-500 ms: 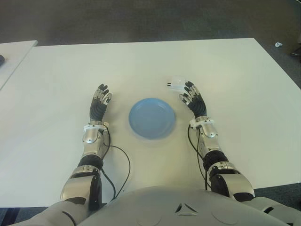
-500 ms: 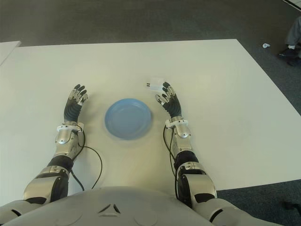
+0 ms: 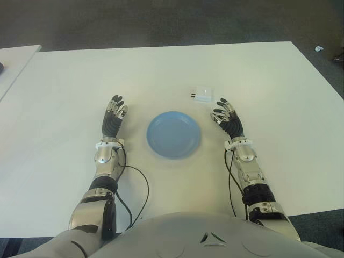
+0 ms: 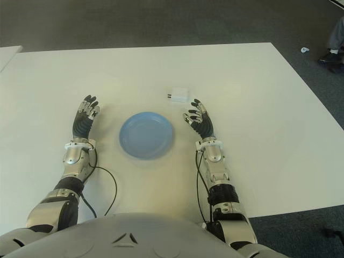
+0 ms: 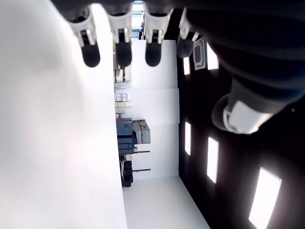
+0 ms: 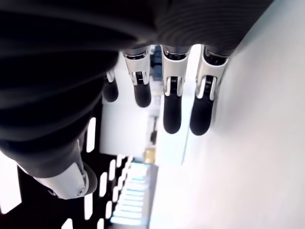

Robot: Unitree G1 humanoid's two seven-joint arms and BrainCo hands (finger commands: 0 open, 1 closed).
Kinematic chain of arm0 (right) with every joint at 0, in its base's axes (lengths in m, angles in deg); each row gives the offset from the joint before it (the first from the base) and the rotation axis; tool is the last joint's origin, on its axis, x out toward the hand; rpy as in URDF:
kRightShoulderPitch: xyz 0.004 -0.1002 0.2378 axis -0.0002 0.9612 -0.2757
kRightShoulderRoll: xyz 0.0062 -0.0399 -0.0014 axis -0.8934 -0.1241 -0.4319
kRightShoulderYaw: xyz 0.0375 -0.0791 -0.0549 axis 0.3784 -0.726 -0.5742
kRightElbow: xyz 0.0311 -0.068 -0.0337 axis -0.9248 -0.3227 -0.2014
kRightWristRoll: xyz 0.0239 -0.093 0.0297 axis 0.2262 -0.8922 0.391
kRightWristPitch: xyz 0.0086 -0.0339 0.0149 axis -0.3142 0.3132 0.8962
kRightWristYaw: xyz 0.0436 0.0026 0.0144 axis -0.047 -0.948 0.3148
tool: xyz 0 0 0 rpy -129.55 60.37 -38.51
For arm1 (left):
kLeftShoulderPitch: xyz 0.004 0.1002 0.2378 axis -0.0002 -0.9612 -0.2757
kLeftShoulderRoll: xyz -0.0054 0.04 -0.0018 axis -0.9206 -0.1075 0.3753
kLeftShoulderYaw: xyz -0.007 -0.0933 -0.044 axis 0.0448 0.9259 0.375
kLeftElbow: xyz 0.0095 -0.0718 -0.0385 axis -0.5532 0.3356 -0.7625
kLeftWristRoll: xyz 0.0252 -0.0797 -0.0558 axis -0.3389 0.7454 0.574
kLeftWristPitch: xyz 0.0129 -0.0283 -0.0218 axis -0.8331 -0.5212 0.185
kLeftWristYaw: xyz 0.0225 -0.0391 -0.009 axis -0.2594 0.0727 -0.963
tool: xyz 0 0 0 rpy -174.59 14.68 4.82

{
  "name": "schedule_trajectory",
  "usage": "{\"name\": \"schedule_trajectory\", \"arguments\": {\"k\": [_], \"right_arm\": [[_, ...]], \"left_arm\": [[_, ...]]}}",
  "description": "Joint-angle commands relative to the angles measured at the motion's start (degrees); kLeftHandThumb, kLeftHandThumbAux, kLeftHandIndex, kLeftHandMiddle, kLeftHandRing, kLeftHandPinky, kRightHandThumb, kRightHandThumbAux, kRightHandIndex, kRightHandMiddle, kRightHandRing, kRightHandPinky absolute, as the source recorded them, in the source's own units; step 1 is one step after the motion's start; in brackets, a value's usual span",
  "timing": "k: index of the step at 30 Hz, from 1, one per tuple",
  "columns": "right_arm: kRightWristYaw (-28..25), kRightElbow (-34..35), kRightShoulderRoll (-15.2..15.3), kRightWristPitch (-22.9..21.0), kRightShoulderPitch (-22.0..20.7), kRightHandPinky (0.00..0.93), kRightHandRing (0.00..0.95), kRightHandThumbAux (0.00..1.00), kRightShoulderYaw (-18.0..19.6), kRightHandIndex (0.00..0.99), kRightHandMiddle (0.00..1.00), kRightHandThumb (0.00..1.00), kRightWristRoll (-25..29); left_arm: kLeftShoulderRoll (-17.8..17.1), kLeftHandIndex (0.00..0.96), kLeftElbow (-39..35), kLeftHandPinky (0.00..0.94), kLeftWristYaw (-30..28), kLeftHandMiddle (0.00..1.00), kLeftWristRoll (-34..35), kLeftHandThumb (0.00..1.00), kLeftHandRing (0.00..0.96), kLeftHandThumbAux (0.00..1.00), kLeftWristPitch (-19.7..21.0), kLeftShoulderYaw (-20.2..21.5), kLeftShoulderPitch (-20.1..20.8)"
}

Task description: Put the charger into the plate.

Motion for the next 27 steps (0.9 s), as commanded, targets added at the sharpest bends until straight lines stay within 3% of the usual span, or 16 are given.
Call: {"name": "schedule_trajectory", "arguments": {"k": [1, 7, 11, 20, 27], "right_arm": [[-1.53, 4.87, 1.36, -8.87, -0.71, 0.354, 0.258, 0.681, -1.77, 0.000, 0.168, 0.245, -2.07], [-5.16, 10.75, 3.89, -18.28, -2.52, 0.400, 0.277, 0.666, -3.61, 0.000, 0.167, 0.210, -3.89], [-7.14, 12.73, 5.46, -22.12, -3.48, 0.415, 0.290, 0.656, -4.81, 0.000, 0.166, 0.187, -4.93], [-11.41, 14.36, 10.15, -25.25, -6.67, 0.444, 0.326, 0.644, -8.02, 0.000, 0.170, 0.177, -8.06], [-10.60, 14.73, 12.47, -25.03, -8.91, 0.458, 0.374, 0.645, -10.70, 0.000, 0.238, 0.206, -12.51]], "left_arm": [[2.62, 0.018, 6.33, 0.132, 0.62, 0.098, -1.04, 0.000, 0.104, 0.562, 5.26, -0.79, -5.30], [2.68, 0.017, 6.22, 0.131, 0.54, 0.098, -1.07, 0.000, 0.104, 0.565, 5.42, -0.85, -5.35], [2.65, 0.017, 6.23, 0.131, 0.24, 0.098, -0.94, 0.000, 0.104, 0.565, 5.53, -0.84, -5.35], [2.61, 0.017, 6.34, 0.129, -0.19, 0.101, -0.82, 0.000, 0.105, 0.563, 5.65, -0.85, -5.23], [2.59, 0.017, 6.30, 0.130, -0.13, 0.101, -0.91, 0.000, 0.105, 0.556, 5.80, -0.94, -5.16]]}}
